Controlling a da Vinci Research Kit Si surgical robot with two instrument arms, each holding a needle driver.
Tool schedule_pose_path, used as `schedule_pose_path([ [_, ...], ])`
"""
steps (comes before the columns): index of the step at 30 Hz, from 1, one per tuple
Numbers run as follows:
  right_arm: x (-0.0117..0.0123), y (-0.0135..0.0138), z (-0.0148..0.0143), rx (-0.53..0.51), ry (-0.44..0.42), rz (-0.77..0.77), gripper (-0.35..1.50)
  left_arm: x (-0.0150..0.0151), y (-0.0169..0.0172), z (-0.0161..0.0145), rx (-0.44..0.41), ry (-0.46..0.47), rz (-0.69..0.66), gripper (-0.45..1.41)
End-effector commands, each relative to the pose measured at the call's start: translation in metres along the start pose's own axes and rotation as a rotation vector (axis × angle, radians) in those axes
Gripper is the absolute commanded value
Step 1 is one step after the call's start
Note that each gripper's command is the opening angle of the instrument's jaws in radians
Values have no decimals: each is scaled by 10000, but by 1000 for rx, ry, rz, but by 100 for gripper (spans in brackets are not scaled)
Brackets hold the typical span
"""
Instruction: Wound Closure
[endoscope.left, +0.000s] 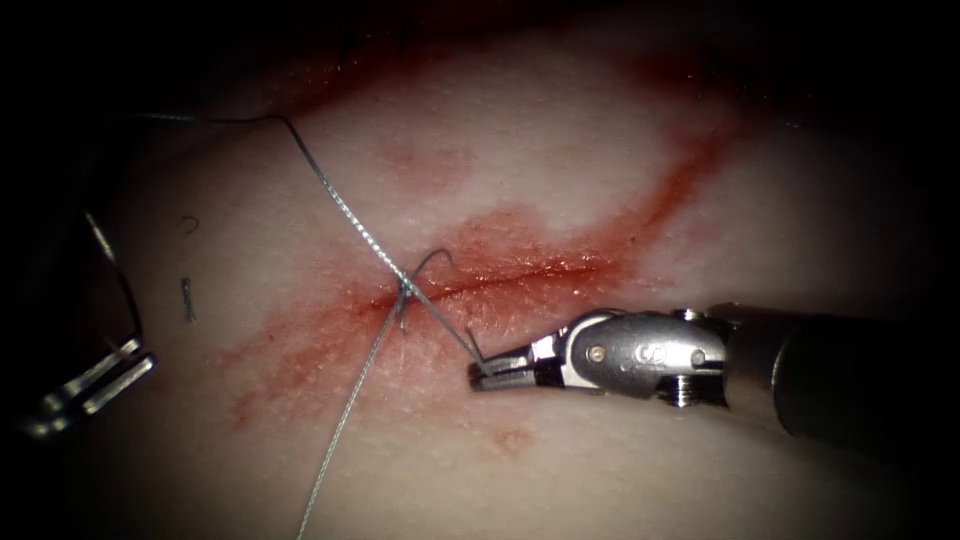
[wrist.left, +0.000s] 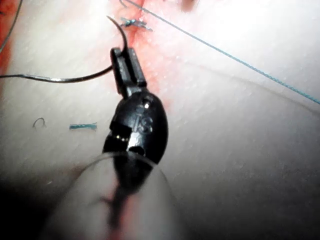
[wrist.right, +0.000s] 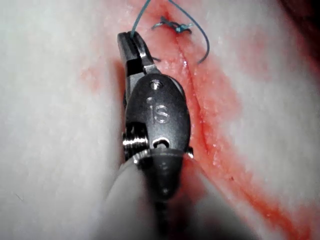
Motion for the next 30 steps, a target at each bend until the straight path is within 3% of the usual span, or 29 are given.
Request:
schedule_pose_path([
  [1,12,-27,10,41,-3,-4,-35,-5,7,6,-3,3,-1,-45],
  [2,18,-37,11,58,-6,-8,-35,-5,9,7,-5,2,1,-45],
  [5,59,-103,11,194,-5,10,-35,-6,15,12,-19,1,7,-45],
  [8,90,-136,10,271,17,8,-35,-6,15,12,-17,0,7,-45],
  [11,111,-144,10,289,45,9,-35,-6,15,12,-18,0,8,-45],
  [13,124,-134,9,243,56,-31,-35,-6,15,12,-16,-1,8,-45],
  [14,127,-118,6,178,47,-55,41,-6,15,12,-18,1,8,-45],
  [17,124,-92,-4,107,68,-82,84,-7,15,11,-17,0,3,-45],
  [20,117,-67,-15,55,70,-98,101,-9,14,9,-20,-5,4,-45],
  [23,101,-34,-34,2,67,-111,101,-13,11,8,-14,-11,6,-45],
  [30,73,-3,-52,-44,61,-119,101,-20,6,3,-12,-17,11,-45],
])
